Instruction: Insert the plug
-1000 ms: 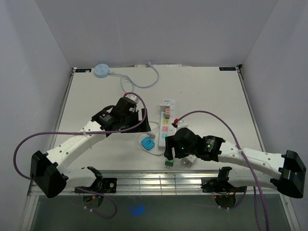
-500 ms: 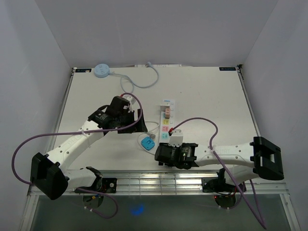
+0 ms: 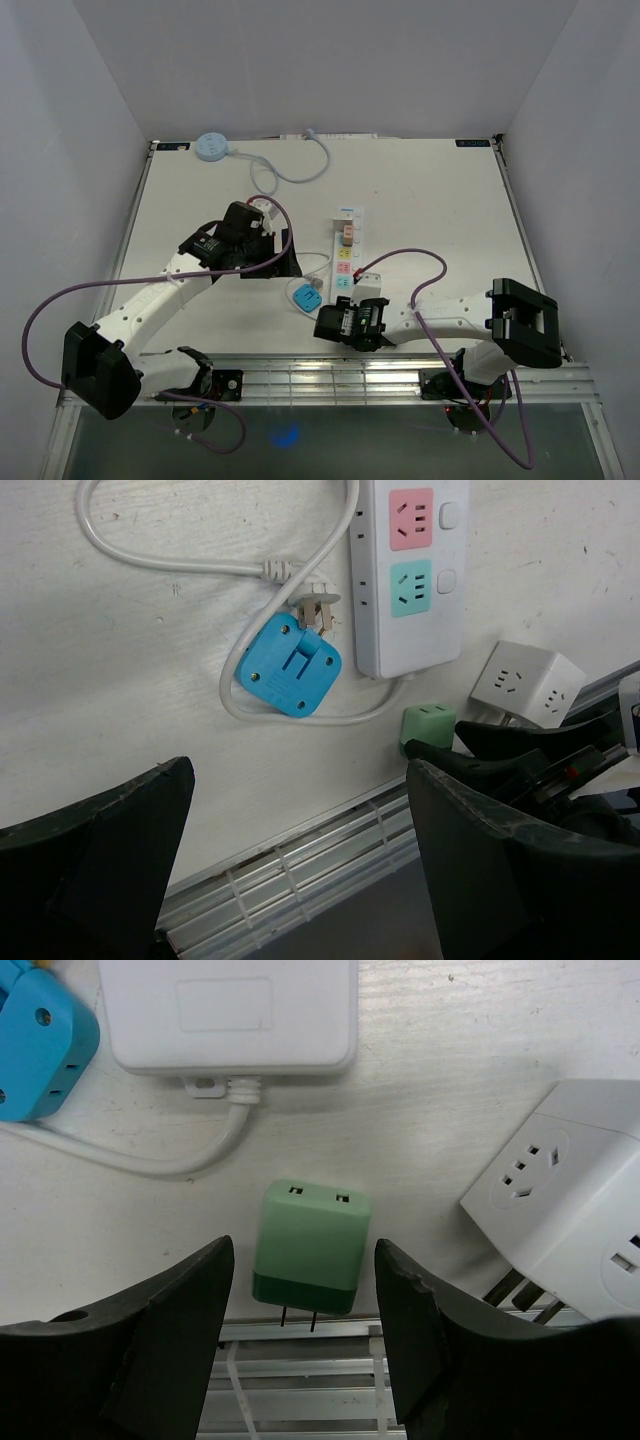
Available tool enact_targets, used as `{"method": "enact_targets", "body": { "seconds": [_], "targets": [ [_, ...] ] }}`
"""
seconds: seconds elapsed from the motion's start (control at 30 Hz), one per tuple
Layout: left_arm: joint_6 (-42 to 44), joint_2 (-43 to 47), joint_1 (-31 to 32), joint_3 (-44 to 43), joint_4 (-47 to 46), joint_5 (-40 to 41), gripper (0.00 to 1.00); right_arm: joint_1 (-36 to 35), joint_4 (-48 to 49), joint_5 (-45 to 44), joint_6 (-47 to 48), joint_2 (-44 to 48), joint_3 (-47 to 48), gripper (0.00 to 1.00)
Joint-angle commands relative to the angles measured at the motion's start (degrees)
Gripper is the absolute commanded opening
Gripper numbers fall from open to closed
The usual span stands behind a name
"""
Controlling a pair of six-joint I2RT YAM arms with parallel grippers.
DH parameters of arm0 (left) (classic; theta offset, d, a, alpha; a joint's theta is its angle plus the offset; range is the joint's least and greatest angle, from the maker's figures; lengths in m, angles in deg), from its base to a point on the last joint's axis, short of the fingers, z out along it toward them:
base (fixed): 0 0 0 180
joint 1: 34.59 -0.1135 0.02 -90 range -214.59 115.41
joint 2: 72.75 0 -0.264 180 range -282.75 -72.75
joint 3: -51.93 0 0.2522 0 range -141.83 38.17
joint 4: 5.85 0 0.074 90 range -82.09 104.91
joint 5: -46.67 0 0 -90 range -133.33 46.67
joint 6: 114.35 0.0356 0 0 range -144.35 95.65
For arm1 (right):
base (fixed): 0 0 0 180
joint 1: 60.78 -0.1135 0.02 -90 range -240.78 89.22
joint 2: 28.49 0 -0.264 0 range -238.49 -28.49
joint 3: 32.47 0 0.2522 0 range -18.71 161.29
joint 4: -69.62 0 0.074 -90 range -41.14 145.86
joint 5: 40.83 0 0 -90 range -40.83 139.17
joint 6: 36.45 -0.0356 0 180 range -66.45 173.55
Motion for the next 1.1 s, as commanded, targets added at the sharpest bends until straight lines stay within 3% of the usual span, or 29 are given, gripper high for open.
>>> {"method": "enact_targets", "body": {
  "seconds": [0.0,0.2,0.33,0.4,0.57,0.67,0.83,0.93,1.07],
  "targets": [
    [1.1,2.2,-0.4,0.7,-0.6,-1.5,0.98,-0.4,-0.9,-1.4,-2.8,-0.7,-0.2,0.64],
    [1.3,2.3,-0.5,-0.3,0.3,-2.7,0.98,-0.3,5.7,1.3,-0.3,1.1,-4.6,0.52],
    [1.6,2.6,-0.5,-0.4,1.0,-4.4,0.98,-0.3,9.9,1.6,4.6,5.1,-8.1,0.3],
    [1.7,2.8,-0.5,-0.2,1.2,-6.9,0.98,-0.3,13.8,1.1,12.7,8.1,-8.9,0.2],
    [1.3,4.0,-0.4,-1.6,2.3,-14.6,0.98,-0.3,16.2,-3.4,26.5,14.9,-10.9,0.2],
    [1.6,4.2,-0.5,-3.3,2.8,-17.0,0.98,-0.2,23.4,-4.1,42.2,21.5,-13.6,0.2],
    [0.4,4.3,-0.5,-4.5,0.9,-26.0,0.98,0.4,38.6,4.4,65.0,36.9,-19.0,0.25],
    [-0.4,4.0,-0.5,-5.3,-0.4,-29.9,0.98,0.7,40.8,6.5,69.9,42.3,-21.1,0.26],
    [-0.9,3.7,-0.4,-6.3,-2.4,-32.9,0.98,1.2,40.8,9.3,75.2,41.0,-18.9,0.26]
  ]
}}
